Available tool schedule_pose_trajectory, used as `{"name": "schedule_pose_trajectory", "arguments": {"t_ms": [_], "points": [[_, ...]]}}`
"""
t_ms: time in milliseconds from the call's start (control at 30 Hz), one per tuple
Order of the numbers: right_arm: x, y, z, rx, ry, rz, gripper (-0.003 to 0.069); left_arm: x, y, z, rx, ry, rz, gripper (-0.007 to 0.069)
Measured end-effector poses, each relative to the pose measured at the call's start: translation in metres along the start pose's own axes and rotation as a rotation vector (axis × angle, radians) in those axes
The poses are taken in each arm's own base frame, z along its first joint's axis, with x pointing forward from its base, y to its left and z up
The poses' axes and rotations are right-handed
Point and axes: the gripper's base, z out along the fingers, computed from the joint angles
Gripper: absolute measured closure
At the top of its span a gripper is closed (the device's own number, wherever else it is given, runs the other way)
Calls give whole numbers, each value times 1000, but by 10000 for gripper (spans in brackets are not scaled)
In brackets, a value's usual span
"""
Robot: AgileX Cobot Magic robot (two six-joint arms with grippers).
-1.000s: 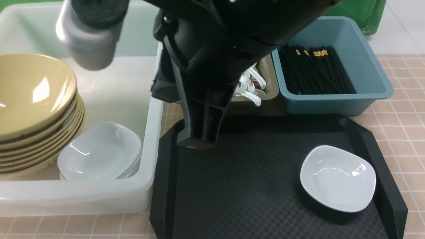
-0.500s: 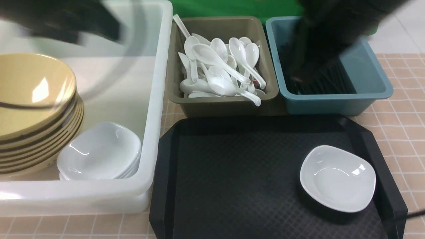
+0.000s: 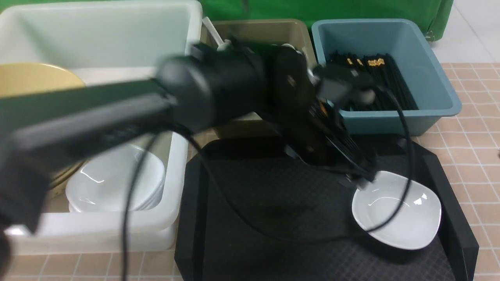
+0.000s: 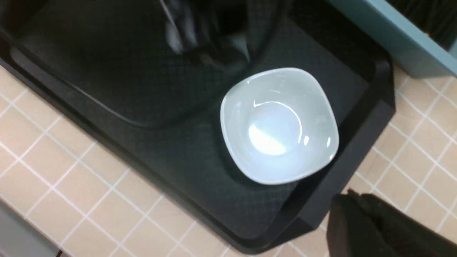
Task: On brown table put chopsticks spoon bowls plates into blue grey white boxes.
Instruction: 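Grasp the small white bowl on the black tray by its rim with the left gripper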
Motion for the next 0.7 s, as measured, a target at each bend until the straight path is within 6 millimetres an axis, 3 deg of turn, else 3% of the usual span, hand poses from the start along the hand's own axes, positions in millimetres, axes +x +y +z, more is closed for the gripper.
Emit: {"name": "schedule_pose_trajectory", "arguments": {"t_ms": [233, 367, 467, 567, 700], "points": [[15, 3, -14, 10, -44, 5, 611, -10, -4, 54, 14, 22, -16, 78], [15, 3, -14, 9, -44, 5, 612, -19, -1, 75, 21, 10, -29, 85], [15, 3, -12, 8, -40, 5, 611, -20, 0, 90, 37, 37, -44, 132], [18, 4, -7, 2, -19, 5, 610, -22, -1, 98, 60, 68, -55, 247], [23, 6, 2, -12, 15, 6, 610, -25, -3, 96, 67, 128, -31, 516]]}}
